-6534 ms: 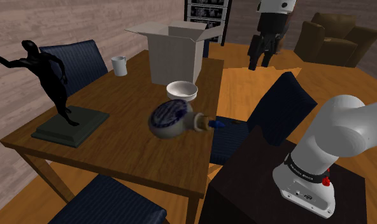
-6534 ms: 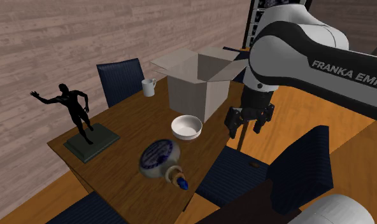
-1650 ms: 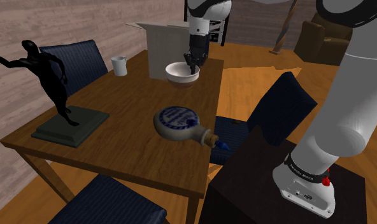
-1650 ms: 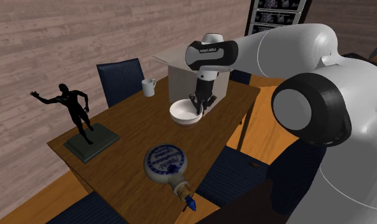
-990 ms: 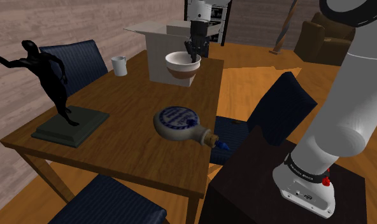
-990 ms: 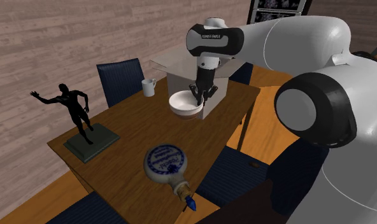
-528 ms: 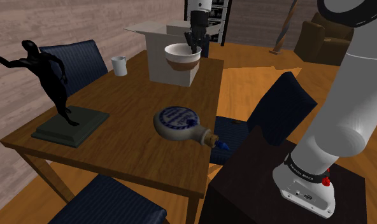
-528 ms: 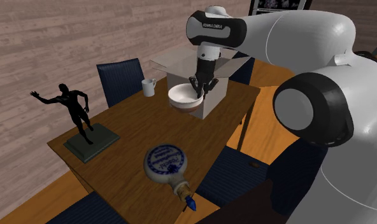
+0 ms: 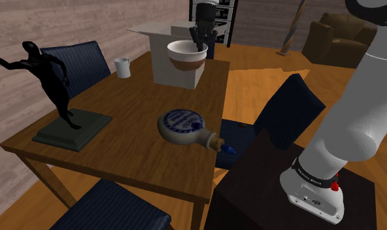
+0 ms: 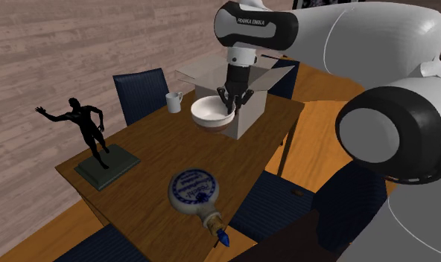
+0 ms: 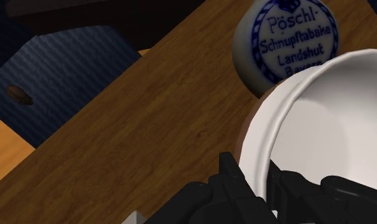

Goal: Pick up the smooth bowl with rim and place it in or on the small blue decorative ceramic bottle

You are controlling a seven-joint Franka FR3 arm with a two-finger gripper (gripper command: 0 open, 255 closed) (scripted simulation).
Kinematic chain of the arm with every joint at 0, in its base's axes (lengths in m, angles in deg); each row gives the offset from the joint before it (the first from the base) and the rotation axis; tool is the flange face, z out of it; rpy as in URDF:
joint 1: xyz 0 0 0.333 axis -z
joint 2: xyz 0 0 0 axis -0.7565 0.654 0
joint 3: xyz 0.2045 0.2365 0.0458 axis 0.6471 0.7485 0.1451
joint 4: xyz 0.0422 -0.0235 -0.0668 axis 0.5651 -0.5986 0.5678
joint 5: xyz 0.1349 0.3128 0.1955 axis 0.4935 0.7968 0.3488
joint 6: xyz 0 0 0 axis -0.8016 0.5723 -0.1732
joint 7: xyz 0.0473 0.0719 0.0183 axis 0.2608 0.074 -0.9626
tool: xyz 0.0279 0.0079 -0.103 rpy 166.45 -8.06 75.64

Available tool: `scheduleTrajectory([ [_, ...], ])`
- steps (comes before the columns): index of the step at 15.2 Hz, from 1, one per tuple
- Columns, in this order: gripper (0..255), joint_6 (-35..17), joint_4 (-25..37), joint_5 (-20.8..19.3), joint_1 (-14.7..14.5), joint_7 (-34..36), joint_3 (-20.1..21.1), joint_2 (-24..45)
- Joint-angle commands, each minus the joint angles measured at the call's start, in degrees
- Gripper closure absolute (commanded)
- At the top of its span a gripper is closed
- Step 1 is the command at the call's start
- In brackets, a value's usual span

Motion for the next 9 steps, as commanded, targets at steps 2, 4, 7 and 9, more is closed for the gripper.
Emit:
scheduleTrajectory([
  [2,255,-1.35,-5.97,0.03,-1.73,3.1,1.52,-5.26],
  [4,255,-2.19,-9.51,0.22,-2.77,5.18,2.68,-8.38],
  [7,255,-3.2,-14.18,0.75,-4.29,8.38,4.54,-12.7],
  [9,255,-3.74,-16.9,1.25,-5.28,10.58,5.89,-15.35],
])
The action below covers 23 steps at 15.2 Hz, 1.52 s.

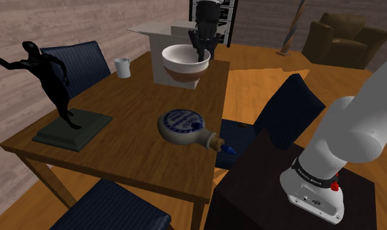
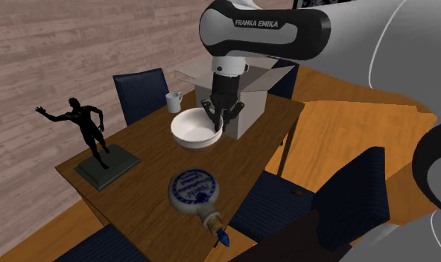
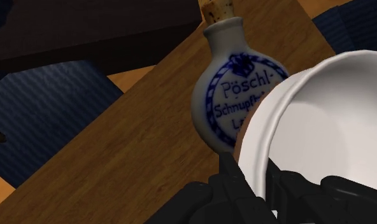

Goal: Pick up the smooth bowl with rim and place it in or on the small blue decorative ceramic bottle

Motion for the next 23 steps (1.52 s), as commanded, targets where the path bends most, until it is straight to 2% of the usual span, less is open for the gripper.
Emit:
scheduleTrajectory([
  [1,255,-0.97,-3.21,0.53,-0.94,2.1,1.3,-2.73],
  [6,255,-1.81,-7.85,2.13,-3.1,7.08,4.54,-7.67],
  [21,255,-13.61,-19.69,2.77,-3.27,4.73,5.13,-7.5],
  [23,255,-13.61,-19.69,2.77,-3.27,4.73,5.13,-7.5],
])
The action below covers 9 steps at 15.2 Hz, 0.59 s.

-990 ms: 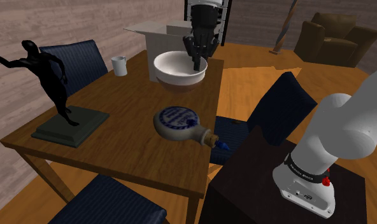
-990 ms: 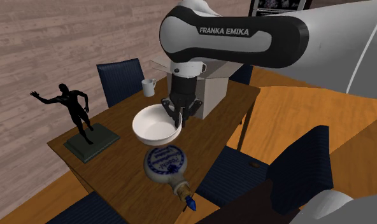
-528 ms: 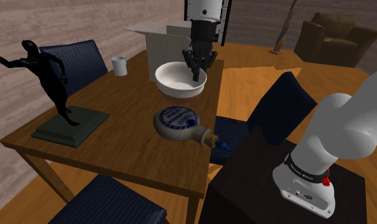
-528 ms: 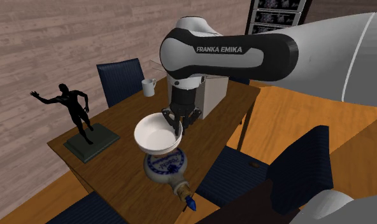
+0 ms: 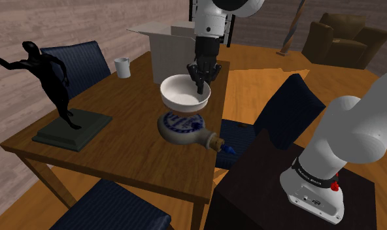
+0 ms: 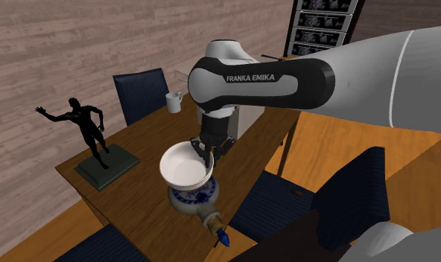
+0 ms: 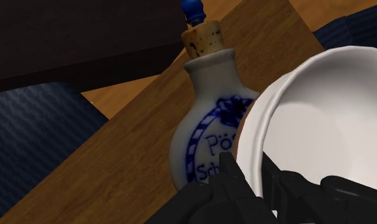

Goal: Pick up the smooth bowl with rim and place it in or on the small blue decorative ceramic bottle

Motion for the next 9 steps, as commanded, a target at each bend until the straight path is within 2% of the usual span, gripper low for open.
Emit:
scheduleTrajectory([
  [1,255,-0.25,-0.17,0.02,0.0,-0.05,0.01,0.02],
  [6,255,-0.25,-0.17,0.02,0.0,-0.05,0.01,0.02],
  [7,0,-0.24,-0.16,0.02,0.0,-0.05,0.01,0.02],
  [9,0,-0.24,-0.17,0.02,0.0,-0.05,0.0,0.02],
])
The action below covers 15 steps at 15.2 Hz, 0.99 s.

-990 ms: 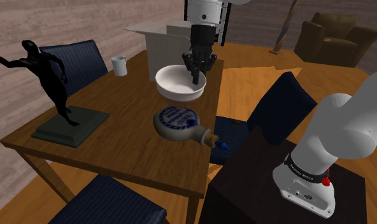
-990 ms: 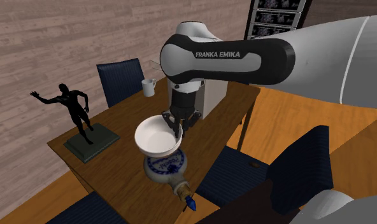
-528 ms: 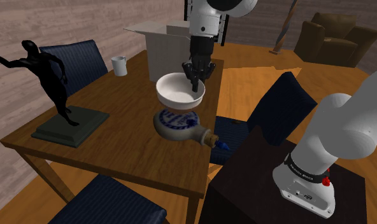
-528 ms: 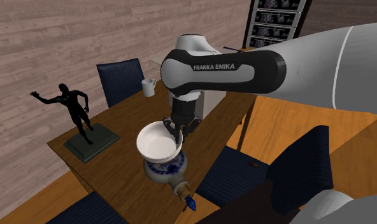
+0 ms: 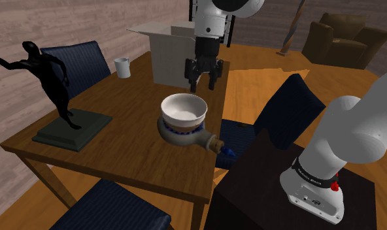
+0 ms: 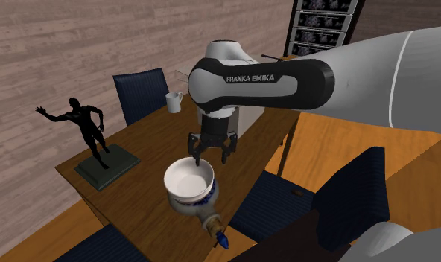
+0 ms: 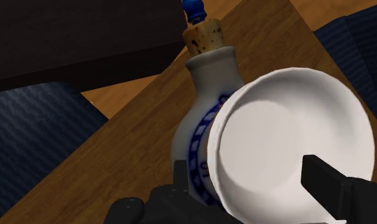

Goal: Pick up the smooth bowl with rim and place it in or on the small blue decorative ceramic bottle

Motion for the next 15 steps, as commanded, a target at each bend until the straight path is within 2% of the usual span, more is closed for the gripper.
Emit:
scheduleTrajectory([
  [1,0,0.0,0.0,0.0,0.0,0.0,0.0,0.0],
  [3,0,0.0,0.0,0.0,0.0,0.0,0.0,0.0],
  [7,0,7.18,7.29,-0.81,0.62,0.3,-1.08,0.24],
  [15,0,7.18,7.29,-0.81,0.62,0.3,-1.08,0.24],
])
